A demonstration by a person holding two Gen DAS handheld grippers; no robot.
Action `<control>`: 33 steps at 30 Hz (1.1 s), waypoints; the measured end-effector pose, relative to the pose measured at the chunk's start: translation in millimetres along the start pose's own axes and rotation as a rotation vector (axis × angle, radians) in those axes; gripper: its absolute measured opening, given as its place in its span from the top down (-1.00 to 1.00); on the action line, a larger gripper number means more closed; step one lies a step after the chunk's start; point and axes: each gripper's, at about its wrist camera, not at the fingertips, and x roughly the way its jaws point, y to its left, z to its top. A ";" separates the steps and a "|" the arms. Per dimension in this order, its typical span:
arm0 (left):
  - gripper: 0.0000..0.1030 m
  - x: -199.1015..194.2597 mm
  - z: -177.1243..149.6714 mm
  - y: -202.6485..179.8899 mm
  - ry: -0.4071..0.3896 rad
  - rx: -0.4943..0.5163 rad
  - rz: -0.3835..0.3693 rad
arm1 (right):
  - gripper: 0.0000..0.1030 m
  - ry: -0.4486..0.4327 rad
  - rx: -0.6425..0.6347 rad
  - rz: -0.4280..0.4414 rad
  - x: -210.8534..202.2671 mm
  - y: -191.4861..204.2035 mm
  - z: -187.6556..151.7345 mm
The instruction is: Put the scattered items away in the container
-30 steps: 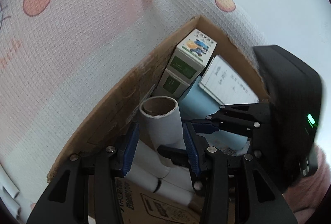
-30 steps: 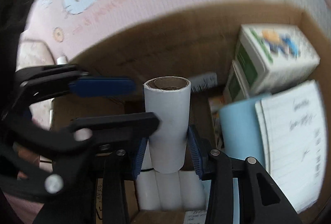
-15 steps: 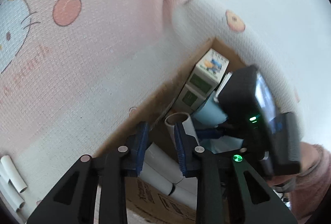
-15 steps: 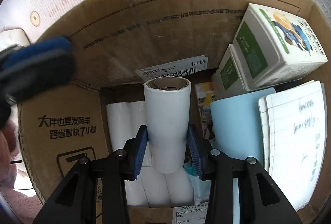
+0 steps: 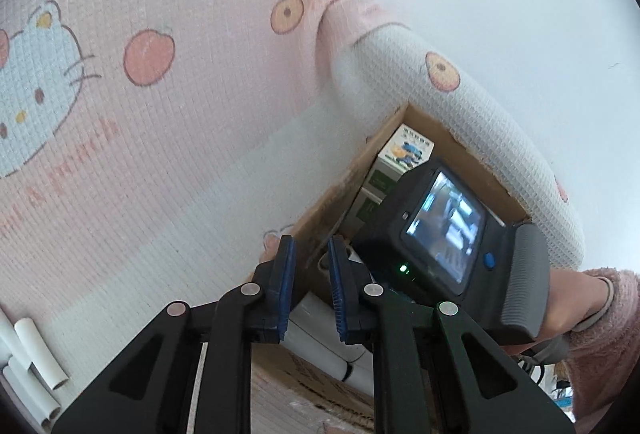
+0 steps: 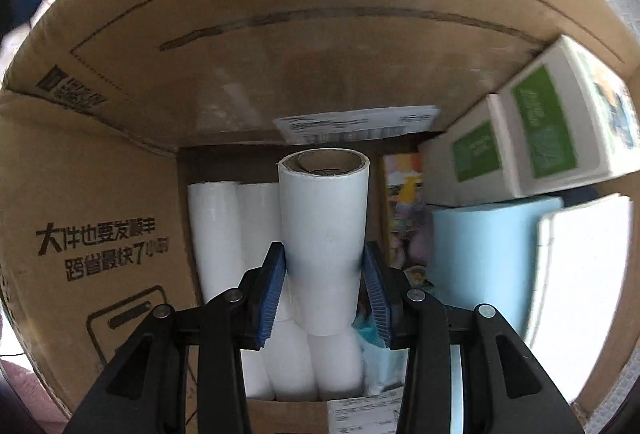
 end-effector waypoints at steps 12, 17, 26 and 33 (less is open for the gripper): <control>0.63 -11.6 -7.5 19.0 0.013 -0.009 -0.020 | 0.28 0.074 -0.063 -0.096 23.4 20.8 5.7; 0.63 -18.3 -8.7 19.9 0.003 0.017 -0.009 | 0.28 0.092 -0.051 -0.096 22.5 21.7 6.7; 0.63 -15.6 -9.3 19.2 0.014 0.030 -0.008 | 0.29 0.025 0.037 -0.053 -7.2 6.0 -0.7; 0.63 -11.1 -7.2 8.5 0.015 0.048 0.000 | 0.50 0.001 0.074 -0.051 -1.5 8.2 2.8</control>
